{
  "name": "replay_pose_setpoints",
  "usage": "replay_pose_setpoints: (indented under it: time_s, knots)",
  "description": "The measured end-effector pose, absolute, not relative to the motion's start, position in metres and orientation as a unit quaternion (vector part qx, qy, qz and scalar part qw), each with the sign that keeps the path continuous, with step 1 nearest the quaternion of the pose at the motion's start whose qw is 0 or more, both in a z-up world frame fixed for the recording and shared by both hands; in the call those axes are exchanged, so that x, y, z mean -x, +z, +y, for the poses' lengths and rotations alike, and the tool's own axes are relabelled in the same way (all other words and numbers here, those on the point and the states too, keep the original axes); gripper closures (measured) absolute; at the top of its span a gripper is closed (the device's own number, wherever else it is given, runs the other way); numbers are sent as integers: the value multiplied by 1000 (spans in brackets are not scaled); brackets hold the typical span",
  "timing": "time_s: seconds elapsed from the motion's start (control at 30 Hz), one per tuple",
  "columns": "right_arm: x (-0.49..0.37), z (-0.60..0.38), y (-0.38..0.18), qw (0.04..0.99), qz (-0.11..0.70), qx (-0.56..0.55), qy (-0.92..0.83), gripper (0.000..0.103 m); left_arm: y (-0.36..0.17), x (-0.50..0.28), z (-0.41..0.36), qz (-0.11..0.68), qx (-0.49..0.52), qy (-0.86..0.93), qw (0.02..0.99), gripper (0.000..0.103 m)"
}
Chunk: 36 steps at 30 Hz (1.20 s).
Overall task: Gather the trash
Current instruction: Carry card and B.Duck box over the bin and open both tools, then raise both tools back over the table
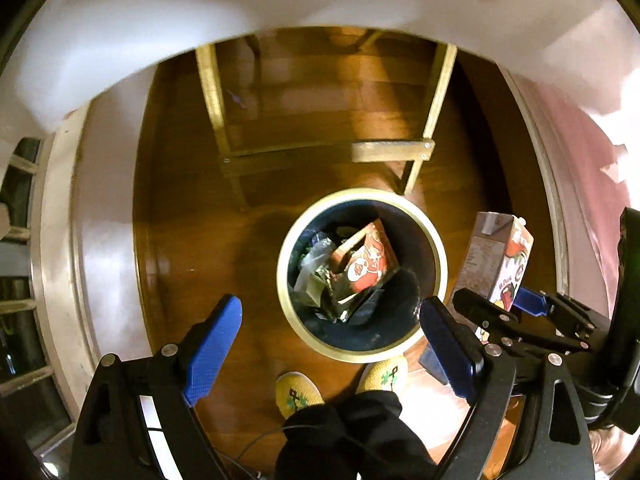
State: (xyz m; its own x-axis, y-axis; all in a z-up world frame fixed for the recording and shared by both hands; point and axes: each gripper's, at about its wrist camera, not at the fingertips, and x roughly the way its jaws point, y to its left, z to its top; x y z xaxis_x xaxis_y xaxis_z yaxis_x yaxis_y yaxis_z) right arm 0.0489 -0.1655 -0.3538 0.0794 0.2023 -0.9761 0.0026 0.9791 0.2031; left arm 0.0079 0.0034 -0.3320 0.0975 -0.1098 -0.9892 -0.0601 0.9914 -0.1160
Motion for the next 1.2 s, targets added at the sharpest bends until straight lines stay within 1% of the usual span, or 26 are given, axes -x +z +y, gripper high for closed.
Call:
replay_pose_setpoints:
  time_s: [0.13,0.2,0.23,0.5,0.7,1.07,1.2]
  knots:
    - [-50,-152,-348,735,670,-68,80,44,-319,-3,14,657,70,-5,751,11]
    - [-49,-146,-345,738,668,-55,81,34,-312,-1,18,648,71,2,759,11]
    - [-49,-143,-343,740,666,-47,82,33,-310,0,21,645,71,3,761,11]
    - [-42,-136,-326,751,655,-36,76,33,-281,10,27,623,68,11,779,11]
    - [-37,-138,-299,762,643,-35,73,32,-254,18,29,612,72,9,787,11]
    - [-40,-138,-223,782,619,-48,65,32,-176,20,35,588,72,17,805,11]
    - [-42,-139,-187,789,608,-53,64,32,-142,20,37,580,72,18,811,11]
